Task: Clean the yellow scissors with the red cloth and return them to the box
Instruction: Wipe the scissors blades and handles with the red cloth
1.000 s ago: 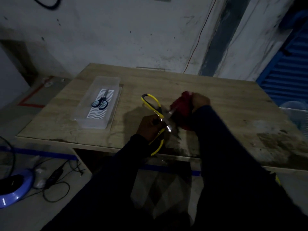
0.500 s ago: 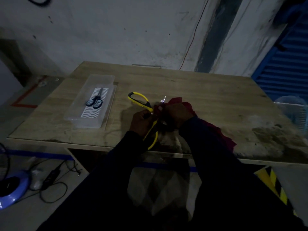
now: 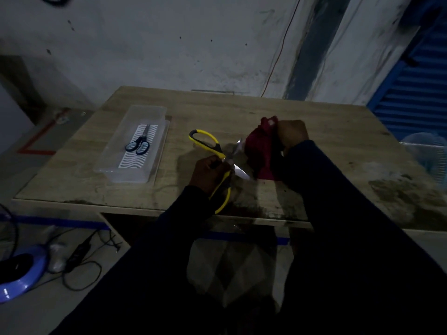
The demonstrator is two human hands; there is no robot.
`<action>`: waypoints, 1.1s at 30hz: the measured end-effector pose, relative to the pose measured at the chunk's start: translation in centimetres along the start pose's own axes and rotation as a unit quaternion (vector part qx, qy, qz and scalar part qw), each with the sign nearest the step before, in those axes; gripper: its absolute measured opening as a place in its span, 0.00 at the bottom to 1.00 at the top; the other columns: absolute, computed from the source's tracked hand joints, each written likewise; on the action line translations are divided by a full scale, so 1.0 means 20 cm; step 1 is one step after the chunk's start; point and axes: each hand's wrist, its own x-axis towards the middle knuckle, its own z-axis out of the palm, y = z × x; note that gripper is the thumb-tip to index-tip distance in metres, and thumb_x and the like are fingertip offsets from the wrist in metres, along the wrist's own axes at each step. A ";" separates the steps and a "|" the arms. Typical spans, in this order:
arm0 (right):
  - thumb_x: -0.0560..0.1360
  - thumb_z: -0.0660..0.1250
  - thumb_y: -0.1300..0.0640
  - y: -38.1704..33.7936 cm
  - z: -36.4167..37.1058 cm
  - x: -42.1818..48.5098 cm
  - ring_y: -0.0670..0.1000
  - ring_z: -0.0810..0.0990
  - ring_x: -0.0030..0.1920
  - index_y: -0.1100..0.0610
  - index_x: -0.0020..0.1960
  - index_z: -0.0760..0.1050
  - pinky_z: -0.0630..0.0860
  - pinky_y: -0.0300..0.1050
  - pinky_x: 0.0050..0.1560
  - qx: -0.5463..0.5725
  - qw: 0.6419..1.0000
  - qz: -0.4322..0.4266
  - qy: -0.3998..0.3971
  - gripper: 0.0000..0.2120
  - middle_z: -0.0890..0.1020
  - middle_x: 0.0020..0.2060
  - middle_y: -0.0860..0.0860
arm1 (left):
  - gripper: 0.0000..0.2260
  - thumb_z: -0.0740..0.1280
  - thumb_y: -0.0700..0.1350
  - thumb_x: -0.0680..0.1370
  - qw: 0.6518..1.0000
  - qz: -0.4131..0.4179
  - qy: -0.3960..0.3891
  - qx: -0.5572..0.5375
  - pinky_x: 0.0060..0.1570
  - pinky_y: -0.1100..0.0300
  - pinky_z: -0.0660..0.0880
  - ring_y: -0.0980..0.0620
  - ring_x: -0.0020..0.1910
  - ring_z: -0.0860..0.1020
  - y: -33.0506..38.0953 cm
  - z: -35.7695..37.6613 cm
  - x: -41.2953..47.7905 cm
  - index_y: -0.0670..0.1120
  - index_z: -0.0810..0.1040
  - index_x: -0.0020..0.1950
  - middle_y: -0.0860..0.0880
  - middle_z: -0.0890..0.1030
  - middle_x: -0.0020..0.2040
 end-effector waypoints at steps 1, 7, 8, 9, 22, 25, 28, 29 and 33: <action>0.81 0.58 0.57 -0.01 0.00 -0.03 0.55 0.80 0.44 0.55 0.34 0.65 0.74 0.47 0.46 0.058 0.998 0.016 -0.031 0.17 0.76 0.35 0.51 | 0.11 0.70 0.41 0.77 1.000 0.001 0.003 -0.003 0.29 0.60 0.68 0.49 0.25 0.73 0.00 0.00 0.00 0.45 0.82 0.34 0.46 0.78 0.26; 0.74 0.67 0.53 0.04 0.22 -0.21 0.57 0.80 0.59 0.58 0.59 0.78 0.78 0.48 0.56 -0.059 0.987 -0.101 -0.113 0.16 0.81 0.58 0.57 | 0.11 0.68 0.38 0.77 1.000 0.008 0.001 0.028 0.37 0.59 0.75 0.53 0.31 0.79 0.01 -0.02 0.01 0.46 0.82 0.36 0.51 0.81 0.29; 0.76 0.65 0.55 0.02 0.25 -0.24 0.58 0.79 0.61 0.61 0.63 0.76 0.77 0.45 0.51 -0.101 0.985 -0.110 -0.088 0.17 0.80 0.61 0.59 | 0.11 0.68 0.37 0.77 0.999 0.007 0.000 0.032 0.39 0.59 0.76 0.55 0.32 0.79 0.01 -0.02 0.01 0.47 0.82 0.37 0.52 0.82 0.30; 0.78 0.63 0.56 0.01 0.26 -0.25 0.58 0.78 0.62 0.63 0.65 0.74 0.76 0.42 0.47 -0.139 0.980 -0.124 -0.073 0.18 0.79 0.62 0.59 | 0.10 0.69 0.38 0.77 0.999 0.003 -0.003 0.036 0.40 0.57 0.75 0.54 0.33 0.80 0.01 -0.02 0.01 0.47 0.83 0.37 0.51 0.83 0.31; 0.81 0.60 0.50 0.00 0.26 -0.21 0.59 0.81 0.55 0.59 0.59 0.78 0.74 0.45 0.54 -0.382 0.892 -0.232 -0.067 0.16 0.83 0.53 0.57 | 0.09 0.67 0.36 0.77 1.000 0.007 -0.003 0.023 0.35 0.59 0.76 0.54 0.30 0.80 0.00 -0.01 0.01 0.44 0.81 0.38 0.51 0.82 0.30; 0.77 0.64 0.49 0.04 0.27 -0.10 0.60 0.82 0.51 0.57 0.55 0.80 0.79 0.47 0.49 -0.352 0.911 -0.210 -0.040 0.14 0.82 0.50 0.56 | 0.08 0.71 0.39 0.76 1.000 -0.008 -0.017 0.023 0.39 0.56 0.76 0.48 0.34 0.80 0.00 -0.02 0.02 0.46 0.84 0.36 0.48 0.83 0.31; 0.78 0.64 0.53 -0.01 0.28 -0.17 0.61 0.80 0.57 0.61 0.62 0.76 0.78 0.52 0.56 -0.240 0.960 -0.133 -0.064 0.17 0.80 0.56 0.60 | 0.10 0.71 0.40 0.75 1.000 -0.019 -0.004 0.001 0.43 0.51 0.74 0.46 0.35 0.79 0.00 -0.02 0.02 0.48 0.85 0.34 0.47 0.83 0.32; 0.79 0.62 0.52 -0.03 0.27 -0.22 0.60 0.80 0.58 0.61 0.63 0.76 0.78 0.50 0.57 -0.207 0.967 -0.133 -0.060 0.17 0.80 0.58 0.60 | 0.12 0.71 0.39 0.75 1.000 -0.023 0.005 -0.005 0.43 0.51 0.74 0.47 0.33 0.79 -0.01 -0.03 0.03 0.48 0.85 0.33 0.48 0.83 0.31; 0.75 0.61 0.42 0.04 0.31 -0.12 0.59 0.81 0.56 0.54 0.57 0.79 0.76 0.44 0.54 -0.235 0.955 -0.147 -0.104 0.19 0.81 0.55 0.57 | 0.14 0.69 0.37 0.77 1.000 -0.011 -0.009 0.010 0.38 0.57 0.74 0.51 0.29 0.78 -0.01 -0.03 0.03 0.48 0.84 0.32 0.48 0.82 0.30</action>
